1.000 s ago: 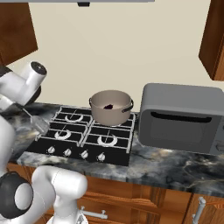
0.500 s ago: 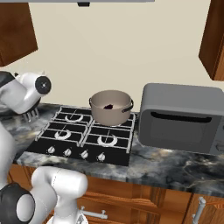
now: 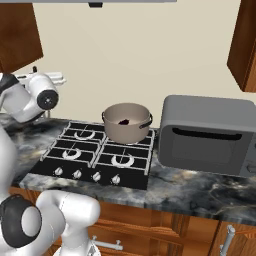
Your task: Put the lemon wedge and eggplant in the pot. Retrieve the spatula and lightly stir the vegetables in the pot.
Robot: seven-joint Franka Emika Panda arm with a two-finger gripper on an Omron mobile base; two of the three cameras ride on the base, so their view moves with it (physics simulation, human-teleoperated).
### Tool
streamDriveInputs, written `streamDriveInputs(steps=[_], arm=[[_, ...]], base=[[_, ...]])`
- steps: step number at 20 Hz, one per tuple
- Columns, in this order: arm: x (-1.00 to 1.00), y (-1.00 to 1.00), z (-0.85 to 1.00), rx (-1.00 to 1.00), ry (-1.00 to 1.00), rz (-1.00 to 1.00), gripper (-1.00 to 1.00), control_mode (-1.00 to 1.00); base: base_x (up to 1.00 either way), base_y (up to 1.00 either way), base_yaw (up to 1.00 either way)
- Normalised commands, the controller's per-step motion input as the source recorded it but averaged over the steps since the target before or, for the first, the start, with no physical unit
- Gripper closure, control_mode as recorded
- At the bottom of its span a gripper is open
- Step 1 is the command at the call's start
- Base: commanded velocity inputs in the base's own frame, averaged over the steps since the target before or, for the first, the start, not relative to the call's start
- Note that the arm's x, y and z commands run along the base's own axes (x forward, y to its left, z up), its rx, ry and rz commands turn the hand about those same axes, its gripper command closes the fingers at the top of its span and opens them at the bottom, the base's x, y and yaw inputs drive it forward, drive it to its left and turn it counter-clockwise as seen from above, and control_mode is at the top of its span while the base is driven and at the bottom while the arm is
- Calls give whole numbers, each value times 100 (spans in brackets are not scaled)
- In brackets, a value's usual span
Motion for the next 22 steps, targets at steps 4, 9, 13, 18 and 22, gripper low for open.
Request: streamDriveInputs(steps=[4, 9, 13, 18, 22], arm=[[27, -84, 40, 0, 0, -14, 100, -100], [16, -91, 42, 0, 0, -4, 100, -100], [15, -84, 18, 0, 2, 0, 100, -100], [12, -72, 0, 0, 0, 0, 100, -100], [14, -53, -11, 0, 0, 0, 100, -100]], base=[[0, 0, 0], [0, 0, 0], [0, 0, 0], [0, 0, 0], [0, 0, 0]])
